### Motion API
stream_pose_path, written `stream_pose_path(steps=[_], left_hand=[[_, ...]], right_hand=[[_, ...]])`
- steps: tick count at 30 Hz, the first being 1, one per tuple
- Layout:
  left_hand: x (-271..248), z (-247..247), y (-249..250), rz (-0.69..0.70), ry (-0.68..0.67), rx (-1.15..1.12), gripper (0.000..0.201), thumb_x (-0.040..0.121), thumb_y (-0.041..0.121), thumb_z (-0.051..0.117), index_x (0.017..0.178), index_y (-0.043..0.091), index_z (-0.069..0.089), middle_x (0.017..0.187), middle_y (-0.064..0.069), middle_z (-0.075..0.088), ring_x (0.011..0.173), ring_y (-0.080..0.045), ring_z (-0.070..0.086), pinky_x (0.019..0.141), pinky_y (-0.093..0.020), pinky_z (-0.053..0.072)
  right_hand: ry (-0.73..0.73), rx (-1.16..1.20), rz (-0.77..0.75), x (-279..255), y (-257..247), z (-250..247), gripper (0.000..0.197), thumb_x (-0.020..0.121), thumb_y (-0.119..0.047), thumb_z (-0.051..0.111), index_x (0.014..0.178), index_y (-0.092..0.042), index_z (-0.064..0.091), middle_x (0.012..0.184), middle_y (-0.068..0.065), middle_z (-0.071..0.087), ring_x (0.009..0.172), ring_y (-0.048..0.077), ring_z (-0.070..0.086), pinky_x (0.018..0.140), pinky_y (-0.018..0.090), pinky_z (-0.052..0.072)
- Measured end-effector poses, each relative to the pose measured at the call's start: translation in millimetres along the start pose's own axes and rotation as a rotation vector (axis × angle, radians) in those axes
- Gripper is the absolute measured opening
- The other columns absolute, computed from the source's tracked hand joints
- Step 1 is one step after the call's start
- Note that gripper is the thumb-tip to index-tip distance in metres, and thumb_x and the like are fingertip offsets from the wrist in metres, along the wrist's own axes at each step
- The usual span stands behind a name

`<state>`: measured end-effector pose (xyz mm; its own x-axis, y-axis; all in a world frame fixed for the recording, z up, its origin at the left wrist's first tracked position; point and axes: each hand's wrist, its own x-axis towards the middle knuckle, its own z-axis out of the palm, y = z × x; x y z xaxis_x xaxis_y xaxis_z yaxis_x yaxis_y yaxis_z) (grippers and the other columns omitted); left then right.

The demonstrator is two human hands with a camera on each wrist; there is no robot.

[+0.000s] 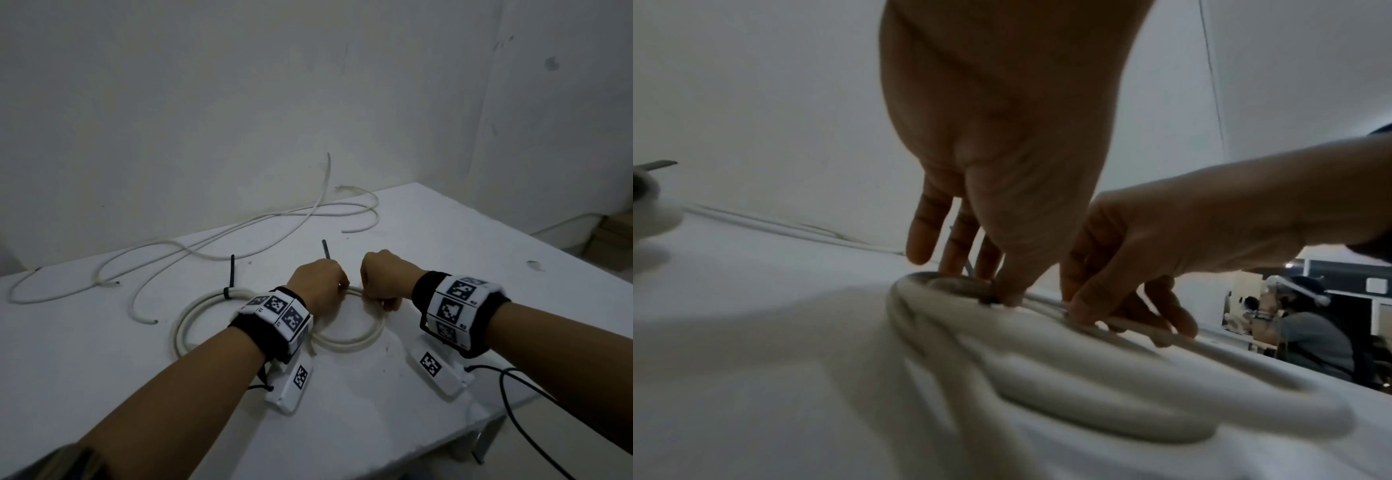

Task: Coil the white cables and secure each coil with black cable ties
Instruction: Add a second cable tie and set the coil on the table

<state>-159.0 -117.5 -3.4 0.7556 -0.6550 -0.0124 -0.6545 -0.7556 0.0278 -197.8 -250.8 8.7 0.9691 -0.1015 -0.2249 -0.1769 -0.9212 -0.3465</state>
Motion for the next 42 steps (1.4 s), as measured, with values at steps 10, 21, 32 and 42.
stream_pose_path(steps=[10,21,32,42], left_hand=[[7,4,-8,-0.11,0.0,-0.047,0.013,0.086,0.009,0.054,0.082,0.005,0.066,0.097,-0.02,0.068,0.086,-0.035,0.065,0.078,-0.038,0.054],[0,-3,-28,-0.195,-0.069,-0.187,0.05,0.09,0.025,0.062,0.137,0.013,0.049,0.141,-0.012,0.048,0.125,-0.028,0.05,0.1,-0.033,0.042],[-49,-32,-26,0.032,-0.43,0.149,0.062,0.078,0.001,0.07,0.133,0.026,0.056,0.125,-0.006,0.05,0.117,-0.022,0.051,0.085,-0.024,0.04],[-56,-20,-35,-0.062,-0.261,-0.121,0.034,0.072,0.015,0.081,0.105,0.012,0.074,0.097,0.0,0.071,0.092,-0.015,0.065,0.084,-0.026,0.052]], right_hand=[[0.084,-0.082,-0.043,6,-4,4,0.029,0.083,-0.006,0.055,0.059,-0.008,0.038,0.063,0.005,0.044,0.066,0.024,0.049,0.045,0.022,0.033],[-0.122,-0.004,-0.083,0,14,-14,0.032,0.095,-0.017,0.05,0.125,-0.005,0.049,0.105,0.019,0.064,0.074,0.031,0.068,0.059,0.034,0.059],[-0.171,-0.4,-0.417,-18,23,-5,0.049,0.084,-0.028,0.069,0.13,-0.022,0.055,0.129,0.005,0.049,0.114,0.022,0.052,0.091,0.027,0.042],[-0.105,-0.335,-0.321,-14,19,0,0.039,0.079,-0.041,0.072,0.104,-0.012,0.068,0.107,0.007,0.065,0.099,0.023,0.059,0.078,0.03,0.046]])
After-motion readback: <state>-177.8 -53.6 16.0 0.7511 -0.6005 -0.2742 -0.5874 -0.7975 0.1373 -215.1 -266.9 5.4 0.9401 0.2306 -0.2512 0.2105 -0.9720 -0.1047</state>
